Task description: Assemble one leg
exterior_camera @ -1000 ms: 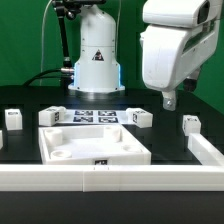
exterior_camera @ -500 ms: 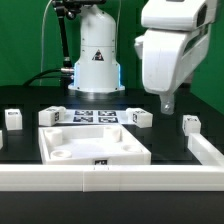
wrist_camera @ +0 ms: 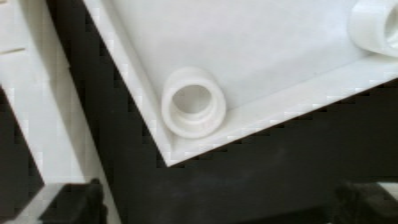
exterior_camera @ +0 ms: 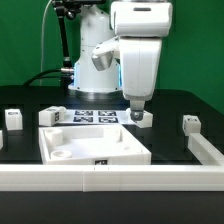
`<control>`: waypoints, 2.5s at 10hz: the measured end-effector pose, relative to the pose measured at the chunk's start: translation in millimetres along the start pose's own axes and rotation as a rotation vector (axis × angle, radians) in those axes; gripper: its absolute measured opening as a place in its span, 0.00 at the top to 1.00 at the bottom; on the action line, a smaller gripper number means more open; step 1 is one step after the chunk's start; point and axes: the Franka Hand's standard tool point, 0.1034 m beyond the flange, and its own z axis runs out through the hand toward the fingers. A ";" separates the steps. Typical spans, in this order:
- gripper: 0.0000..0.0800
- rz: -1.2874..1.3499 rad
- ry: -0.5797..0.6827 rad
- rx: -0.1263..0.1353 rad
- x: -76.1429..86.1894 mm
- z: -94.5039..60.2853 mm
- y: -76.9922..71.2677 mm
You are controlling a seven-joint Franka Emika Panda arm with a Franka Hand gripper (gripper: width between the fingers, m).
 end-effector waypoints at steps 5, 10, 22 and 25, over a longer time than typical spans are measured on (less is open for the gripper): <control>0.19 -0.149 0.002 -0.016 -10.8 8.4 -2.5; 0.19 -0.176 0.003 0.000 -46.4 23.2 -30.2; 0.19 -0.248 0.016 0.011 -83.4 88.2 -111.9; 0.19 -0.237 0.020 0.017 -87.0 93.6 -109.9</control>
Offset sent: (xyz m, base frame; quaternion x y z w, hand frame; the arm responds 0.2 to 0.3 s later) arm -0.0100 0.0000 0.0000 0.0000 0.0000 0.0000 1.0000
